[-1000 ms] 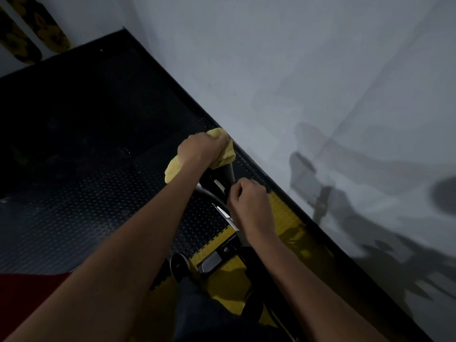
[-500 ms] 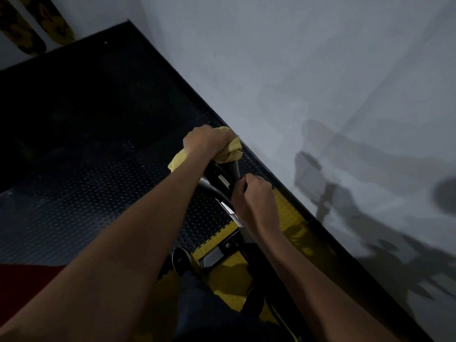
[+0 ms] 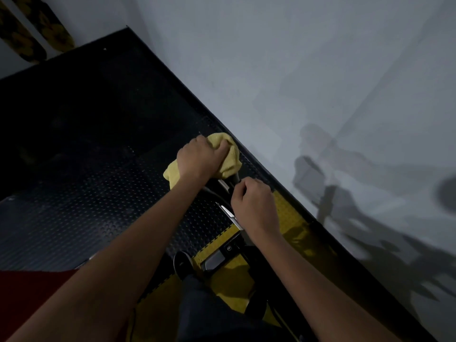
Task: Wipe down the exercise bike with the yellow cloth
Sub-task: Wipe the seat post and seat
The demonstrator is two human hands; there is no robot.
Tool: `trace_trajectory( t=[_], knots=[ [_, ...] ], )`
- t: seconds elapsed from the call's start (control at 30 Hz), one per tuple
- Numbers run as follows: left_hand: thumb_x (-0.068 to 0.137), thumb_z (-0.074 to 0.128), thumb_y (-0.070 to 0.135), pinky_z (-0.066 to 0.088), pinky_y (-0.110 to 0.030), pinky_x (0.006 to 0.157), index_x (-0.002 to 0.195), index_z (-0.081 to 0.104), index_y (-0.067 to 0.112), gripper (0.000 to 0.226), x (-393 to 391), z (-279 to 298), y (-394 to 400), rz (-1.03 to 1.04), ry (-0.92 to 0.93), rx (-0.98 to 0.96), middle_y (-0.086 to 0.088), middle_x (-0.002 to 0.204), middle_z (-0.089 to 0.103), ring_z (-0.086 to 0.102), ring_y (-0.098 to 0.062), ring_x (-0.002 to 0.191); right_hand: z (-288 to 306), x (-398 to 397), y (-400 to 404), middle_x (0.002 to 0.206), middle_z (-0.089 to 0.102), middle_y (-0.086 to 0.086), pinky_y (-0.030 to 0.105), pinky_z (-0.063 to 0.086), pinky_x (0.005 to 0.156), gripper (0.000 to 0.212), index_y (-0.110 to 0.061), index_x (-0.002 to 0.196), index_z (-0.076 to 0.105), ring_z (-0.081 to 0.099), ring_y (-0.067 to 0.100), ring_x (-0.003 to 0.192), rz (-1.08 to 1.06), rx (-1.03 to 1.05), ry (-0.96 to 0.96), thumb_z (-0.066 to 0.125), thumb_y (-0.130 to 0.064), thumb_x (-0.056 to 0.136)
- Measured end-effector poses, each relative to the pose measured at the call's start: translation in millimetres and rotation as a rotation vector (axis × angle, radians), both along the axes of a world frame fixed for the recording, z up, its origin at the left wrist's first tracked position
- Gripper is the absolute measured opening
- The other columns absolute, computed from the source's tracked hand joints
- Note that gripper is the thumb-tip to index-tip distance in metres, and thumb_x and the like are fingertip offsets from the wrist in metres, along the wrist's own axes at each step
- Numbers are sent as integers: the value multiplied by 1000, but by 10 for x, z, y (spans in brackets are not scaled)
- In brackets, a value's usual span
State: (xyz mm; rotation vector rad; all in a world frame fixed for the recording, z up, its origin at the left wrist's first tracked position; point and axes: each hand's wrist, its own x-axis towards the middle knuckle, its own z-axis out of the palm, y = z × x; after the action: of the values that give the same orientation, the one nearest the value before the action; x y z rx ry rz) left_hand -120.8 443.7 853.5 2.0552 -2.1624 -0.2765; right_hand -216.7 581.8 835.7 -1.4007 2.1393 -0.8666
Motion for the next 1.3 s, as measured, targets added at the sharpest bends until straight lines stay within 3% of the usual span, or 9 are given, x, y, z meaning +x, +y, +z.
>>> trace_trajectory(
  t=[0.07, 0.2, 0.33, 0.47, 0.57, 0.83, 0.97, 1.13, 1.3],
  knots=[
    [90, 32, 67, 36, -34, 66, 100, 66, 9, 68, -85, 90, -168, 56, 5, 156, -5, 79, 57, 52, -26, 71, -21, -10, -13, 74, 59, 5, 34, 47, 47, 31, -10, 79, 61, 57, 19, 59, 2, -1, 1, 44, -22, 102],
    [86, 38, 62, 37, -34, 68, 92, 63, 12, 56, -165, 167, -329, 115, 87, 307, -3, 76, 56, 50, -24, 68, 1, 0, -15, 76, 59, 5, 35, 48, 51, 34, -11, 80, 61, 57, 19, 63, -1, 12, -11, 39, -24, 102],
    [95, 32, 60, 39, -35, 67, 106, 63, 7, 62, -109, 14, -86, -37, 31, 19, -8, 89, 63, 54, -25, 73, 29, 1, 25, 72, 56, 4, 30, 38, 45, 32, -12, 75, 55, 51, 17, 54, 6, 9, -27, 44, -23, 103],
    [96, 38, 61, 43, -43, 96, 134, 49, 5, 69, 80, -200, 269, -142, 42, -245, -15, 123, 59, 58, -32, 110, 56, 6, 33, 71, 54, 1, 26, 32, 47, 32, -15, 72, 51, 51, 16, 55, 2, -7, 3, 44, -23, 102],
    [94, 39, 61, 42, -42, 98, 132, 49, 5, 69, 26, -169, 253, -103, 41, -196, -15, 122, 58, 57, -31, 111, 57, 12, 21, 72, 54, 1, 28, 35, 47, 31, -15, 73, 51, 52, 17, 56, 3, -5, 18, 44, -23, 102],
    [87, 48, 60, 39, -33, 66, 106, 68, 13, 54, -334, 144, -282, 39, -49, 263, -2, 92, 65, 59, -23, 79, 21, -12, 11, 70, 53, 3, 24, 24, 49, 35, -15, 71, 50, 49, 15, 58, 19, -8, 6, 38, -22, 103],
    [90, 41, 59, 45, -39, 81, 122, 58, 8, 62, -248, 20, -106, -56, -15, 80, -10, 116, 62, 60, -30, 101, 27, -6, 18, 75, 58, 6, 32, 40, 49, 34, -9, 79, 59, 54, 17, 59, 11, 18, 4, 41, -23, 104],
    [92, 42, 57, 39, -43, 101, 137, 46, 12, 64, -65, -95, 166, -191, 44, -119, -11, 134, 51, 51, -31, 121, 60, 15, 46, 71, 54, 3, 24, 29, 47, 33, -14, 72, 50, 47, 16, 53, 1, -2, -4, 42, -23, 103],
    [86, 44, 59, 44, -41, 86, 122, 57, 18, 57, -270, -20, -103, -184, -103, 20, -9, 119, 58, 57, -31, 107, 38, 4, 1, 73, 56, 6, 29, 35, 49, 34, -10, 75, 55, 53, 20, 59, 16, -18, 14, 41, -20, 104]
  ],
)
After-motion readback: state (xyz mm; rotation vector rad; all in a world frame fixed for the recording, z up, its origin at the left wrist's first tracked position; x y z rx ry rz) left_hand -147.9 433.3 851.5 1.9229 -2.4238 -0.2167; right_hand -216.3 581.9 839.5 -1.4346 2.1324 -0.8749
